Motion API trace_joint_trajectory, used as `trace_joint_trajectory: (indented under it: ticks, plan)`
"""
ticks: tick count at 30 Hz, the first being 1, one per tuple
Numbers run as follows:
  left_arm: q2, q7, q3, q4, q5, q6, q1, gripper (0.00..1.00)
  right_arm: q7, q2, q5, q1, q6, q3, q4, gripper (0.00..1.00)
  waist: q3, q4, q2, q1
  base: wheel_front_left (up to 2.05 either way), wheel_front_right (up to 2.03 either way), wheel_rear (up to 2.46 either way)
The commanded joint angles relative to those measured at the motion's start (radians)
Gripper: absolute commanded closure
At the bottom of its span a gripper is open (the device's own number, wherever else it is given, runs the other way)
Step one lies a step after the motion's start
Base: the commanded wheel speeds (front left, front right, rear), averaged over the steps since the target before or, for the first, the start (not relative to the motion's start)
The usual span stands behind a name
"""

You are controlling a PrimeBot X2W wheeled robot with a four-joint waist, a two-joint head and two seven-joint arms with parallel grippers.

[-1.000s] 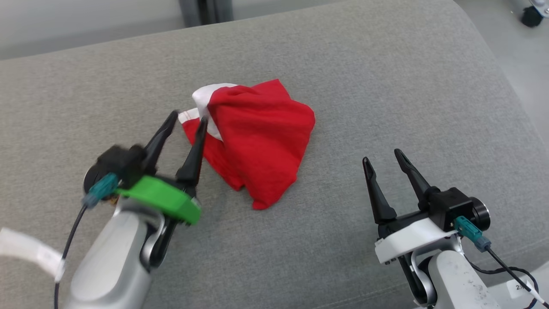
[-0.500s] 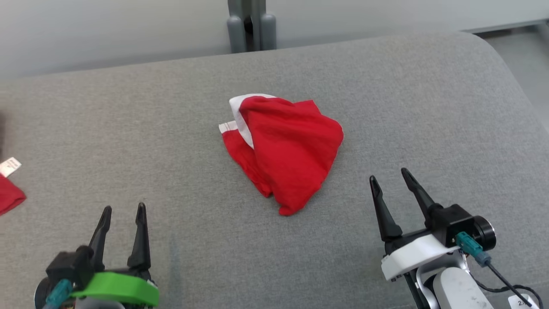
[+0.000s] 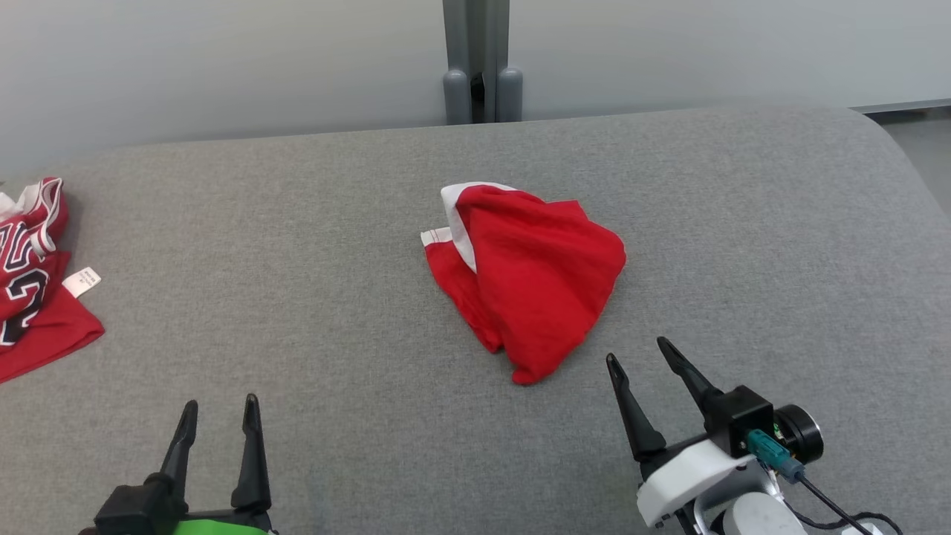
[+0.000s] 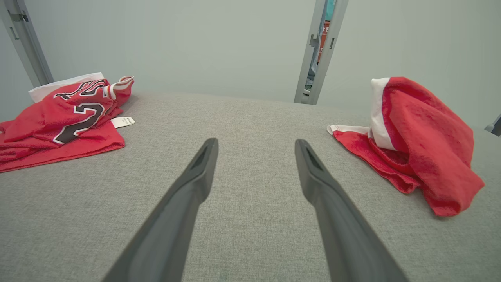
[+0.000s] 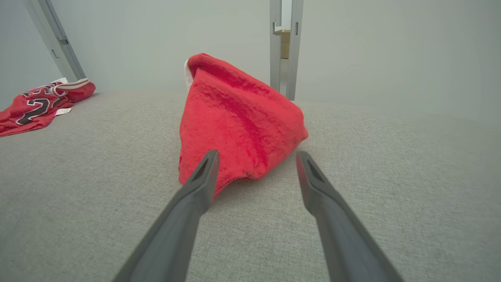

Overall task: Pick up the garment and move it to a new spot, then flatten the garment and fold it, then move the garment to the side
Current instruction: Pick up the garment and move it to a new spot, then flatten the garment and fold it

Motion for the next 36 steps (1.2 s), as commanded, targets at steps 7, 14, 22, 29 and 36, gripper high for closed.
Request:
trace_joint_trajectory:
  ticks: [7,14,22,29,36]
  plan:
    - [0.001,0.0,-0.089,0.034,-0.019,0.001,-0.057,0.0,-0.001,-0.002,-0.046,-0.162,-0.002,0.076,0.101,0.0,0.066,0.127,0.0,0.0001,0.0,0.0,0.0]
    - [-0.003,0.0,-0.168,0.052,-0.044,0.001,-0.093,0.0,-0.001,-0.002,-0.121,-0.333,-0.002,0.055,0.314,0.0,0.125,0.261,0.0,0.0001,0.0,0.0,0.0]
    - [-0.009,0.0,-0.178,0.067,-0.058,0.001,-0.094,0.0,-0.001,-0.003,-0.196,-0.398,-0.002,-0.015,0.475,0.0,0.163,0.31,0.0,0.0001,0.0,0.0,0.0]
    - [-0.013,0.0,-0.171,0.072,-0.057,0.001,-0.101,0.0,-0.001,-0.003,-0.239,-0.367,-0.002,-0.051,0.481,1.0,0.167,0.275,0.0,0.0001,0.0,0.0,0.0]
    - [-0.015,0.0,-0.193,0.071,-0.058,0.001,-0.123,0.0,-0.001,-0.002,-0.168,-0.352,-0.002,-0.039,0.355,1.0,0.16,0.248,0.0,0.0001,0.0,0.0,0.0]
